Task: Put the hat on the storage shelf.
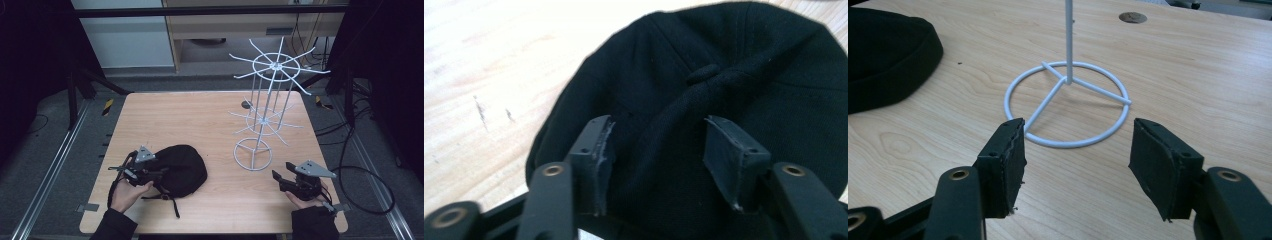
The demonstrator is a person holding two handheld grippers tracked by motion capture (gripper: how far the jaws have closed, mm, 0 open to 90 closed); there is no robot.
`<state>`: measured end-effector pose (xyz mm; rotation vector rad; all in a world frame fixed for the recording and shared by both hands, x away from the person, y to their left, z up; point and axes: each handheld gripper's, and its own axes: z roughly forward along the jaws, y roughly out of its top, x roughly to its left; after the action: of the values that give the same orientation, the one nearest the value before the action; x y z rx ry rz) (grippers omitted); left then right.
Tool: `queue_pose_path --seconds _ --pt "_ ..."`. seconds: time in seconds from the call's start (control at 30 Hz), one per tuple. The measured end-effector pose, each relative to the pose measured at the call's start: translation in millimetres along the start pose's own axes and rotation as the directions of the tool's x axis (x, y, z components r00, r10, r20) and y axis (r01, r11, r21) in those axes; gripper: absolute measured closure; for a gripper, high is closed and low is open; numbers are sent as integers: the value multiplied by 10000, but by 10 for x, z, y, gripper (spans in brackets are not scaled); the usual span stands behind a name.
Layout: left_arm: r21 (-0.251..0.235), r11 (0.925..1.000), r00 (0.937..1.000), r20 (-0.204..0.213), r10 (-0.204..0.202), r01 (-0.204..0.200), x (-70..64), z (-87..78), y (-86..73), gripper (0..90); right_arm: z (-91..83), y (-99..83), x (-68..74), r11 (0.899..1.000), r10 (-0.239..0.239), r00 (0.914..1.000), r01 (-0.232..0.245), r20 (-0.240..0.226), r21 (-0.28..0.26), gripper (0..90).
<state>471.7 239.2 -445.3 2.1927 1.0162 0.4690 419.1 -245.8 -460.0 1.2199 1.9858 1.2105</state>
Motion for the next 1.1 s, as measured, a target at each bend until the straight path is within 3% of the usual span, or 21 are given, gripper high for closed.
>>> queue_pose_path --seconds 0.13,0.3,0.4,0.53,0.7,0.93,1.0,1.03,1.07,1.1 --pt "386 9992 10000 25 33 -34 -12 34 -8 621 7 -10 -22 10000 -59 9999 58 111 50 390" --pt "508 9986 9999 -41 -149 151 -21 43 -8 829 24 -23 -37 9998 -143 9998 141 171 141 390" --pt "516 9986 9999 -130 -82 88 -35 42 -1 877 33 -34 -49 9996 -185 9996 181 210 225 391" --pt "-79 9999 9999 -146 -78 77 -79 -25 22 887 31 -50 -71 9996 -139 9997 133 216 246 391" --pt "-966 9950 9997 10 -264 264 -102 -159 66 890 28 -73 -107 9996 -41 9996 34 285 270 391" --pt "-2220 9743 9990 -177 -421 371 -114 -368 88 891 26 -86 -152 9996 -24 9991 12 422 282 390" --pt "-2796 9597 9989 -268 -385 295 -141 -471 113 892 19 -90 -170 9996 30 9988 -44 486 295 390" --pt "-2952 9549 9987 -282 -421 319 -151 -496 119 892 16 -93 -176 9995 66 9986 -82 516 308 391" --pt "-2952 9549 9987 -282 -421 319 -151 -496 119 892 14 -95 -185 9995 58 9985 -75 539 312 390" --pt "-3336 9421 9986 -260 -460 348 -169 -568 140 892 11 -99 -199 9995 37 9981 -57 617 312 390"
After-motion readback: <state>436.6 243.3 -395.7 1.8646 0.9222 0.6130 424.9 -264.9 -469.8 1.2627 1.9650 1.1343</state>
